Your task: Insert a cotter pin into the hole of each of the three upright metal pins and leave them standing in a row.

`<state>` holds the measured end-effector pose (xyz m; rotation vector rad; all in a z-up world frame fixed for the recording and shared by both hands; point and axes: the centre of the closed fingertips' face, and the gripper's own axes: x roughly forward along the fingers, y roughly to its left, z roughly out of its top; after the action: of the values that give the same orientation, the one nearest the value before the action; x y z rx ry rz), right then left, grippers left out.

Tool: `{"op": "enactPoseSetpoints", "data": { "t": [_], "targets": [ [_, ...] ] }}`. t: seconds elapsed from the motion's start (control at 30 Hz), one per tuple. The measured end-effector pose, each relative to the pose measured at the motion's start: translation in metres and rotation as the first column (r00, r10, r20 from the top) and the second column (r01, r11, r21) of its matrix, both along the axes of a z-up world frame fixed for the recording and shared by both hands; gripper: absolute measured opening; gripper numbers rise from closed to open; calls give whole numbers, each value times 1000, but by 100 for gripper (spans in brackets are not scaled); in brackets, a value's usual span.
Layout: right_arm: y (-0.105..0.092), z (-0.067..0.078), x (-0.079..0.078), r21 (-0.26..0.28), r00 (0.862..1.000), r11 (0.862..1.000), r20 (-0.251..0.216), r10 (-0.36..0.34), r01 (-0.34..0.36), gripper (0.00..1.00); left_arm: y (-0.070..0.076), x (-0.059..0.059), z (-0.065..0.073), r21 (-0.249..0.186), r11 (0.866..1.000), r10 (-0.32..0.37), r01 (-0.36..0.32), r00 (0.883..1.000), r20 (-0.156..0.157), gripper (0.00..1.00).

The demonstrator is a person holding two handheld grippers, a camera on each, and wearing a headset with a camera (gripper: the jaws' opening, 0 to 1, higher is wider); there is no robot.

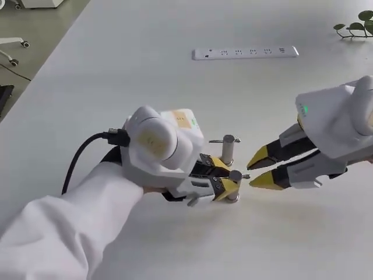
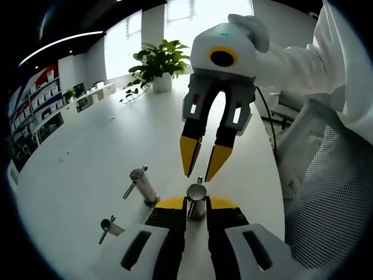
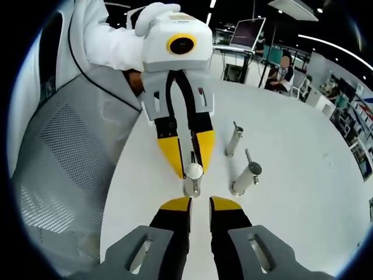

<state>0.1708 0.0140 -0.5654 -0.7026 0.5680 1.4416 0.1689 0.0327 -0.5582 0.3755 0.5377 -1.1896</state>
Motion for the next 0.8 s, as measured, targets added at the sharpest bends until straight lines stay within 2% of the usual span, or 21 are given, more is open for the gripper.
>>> {"op": "enactPoseSetpoints", "data": {
  "t": [0.13,0.4,0.6,0.73,0.77,0.8],
  "targets": [
    [2,4,-2,28,1000,999,-15,-20,20,0,0,0,-1,2,1000,-1,1,1000,0,11],
    [13,4,-3,34,1000,999,-20,-14,15,0,0,0,-1,7,1000,1,-1,1000,1,12],
    [14,6,-3,49,999,998,-26,-28,30,0,0,-3,-3,5,1000,-2,2,1000,-3,19],
    [14,10,-3,81,997,995,-43,-57,60,12,2,-7,0,-34,999,2,-3,1000,-18,34],
    [15,11,-3,93,997,993,-51,-65,70,14,-2,-15,5,-87,996,-26,23,999,-42,38],
    [16,12,-4,112,995,990,-68,-76,83,16,-2,-17,5,-97,995,-26,21,998,-55,43]
  ]
}}
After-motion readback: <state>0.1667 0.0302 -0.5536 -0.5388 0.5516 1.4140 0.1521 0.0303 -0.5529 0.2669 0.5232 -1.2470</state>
